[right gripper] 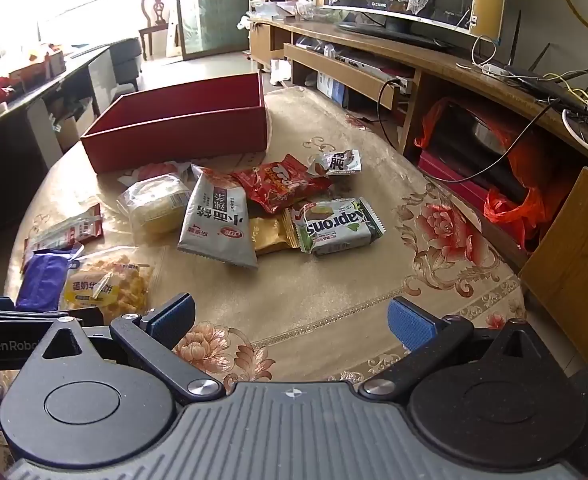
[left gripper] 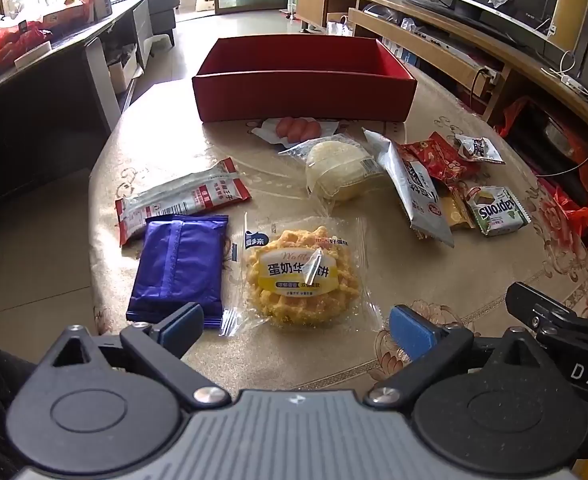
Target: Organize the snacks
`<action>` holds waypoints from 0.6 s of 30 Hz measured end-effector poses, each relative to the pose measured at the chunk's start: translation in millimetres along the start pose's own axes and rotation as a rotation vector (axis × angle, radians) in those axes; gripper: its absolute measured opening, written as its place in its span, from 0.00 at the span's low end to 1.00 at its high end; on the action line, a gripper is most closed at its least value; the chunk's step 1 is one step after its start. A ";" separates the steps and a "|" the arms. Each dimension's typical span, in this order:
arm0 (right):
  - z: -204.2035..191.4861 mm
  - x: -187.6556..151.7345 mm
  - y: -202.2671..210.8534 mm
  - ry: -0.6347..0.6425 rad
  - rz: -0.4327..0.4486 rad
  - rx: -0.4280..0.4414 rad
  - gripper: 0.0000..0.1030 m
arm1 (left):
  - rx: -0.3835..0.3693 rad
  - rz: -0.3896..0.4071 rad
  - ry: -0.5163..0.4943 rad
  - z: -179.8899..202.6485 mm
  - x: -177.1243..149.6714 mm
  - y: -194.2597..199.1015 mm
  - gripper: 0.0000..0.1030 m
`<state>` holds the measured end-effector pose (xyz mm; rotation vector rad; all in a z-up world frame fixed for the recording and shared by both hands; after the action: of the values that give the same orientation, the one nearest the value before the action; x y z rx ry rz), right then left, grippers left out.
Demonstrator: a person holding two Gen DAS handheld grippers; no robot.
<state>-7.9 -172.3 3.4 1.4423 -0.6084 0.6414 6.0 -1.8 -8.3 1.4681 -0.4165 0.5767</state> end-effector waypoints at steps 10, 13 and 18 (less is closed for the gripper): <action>2.2 1.3 -0.7 0.000 0.004 -0.002 1.00 | -0.009 -0.005 0.003 1.3 -1.7 -1.3 0.91; 3.0 -3.8 -2.6 0.000 0.004 0.000 1.00 | -0.009 -0.005 0.003 1.3 -2.3 -2.2 0.91; 0.1 -3.6 -2.7 0.007 -0.004 -0.003 1.00 | -0.012 -0.010 -0.008 1.3 -3.9 -4.1 0.91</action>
<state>-8.5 -172.6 -1.1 1.4372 -0.6004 0.6417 5.4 -3.6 -13.8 1.4602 -0.4178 0.5597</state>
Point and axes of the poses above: each gripper's, at about its wrist camera, not at the fingertips, and y roughly against the way its jaws point, z to its right, x to its top, the point moved 1 cm from there along -y, roughly the way its jaws point, and after that the axes turned 4 degrees about y, right-handed, at the moved point
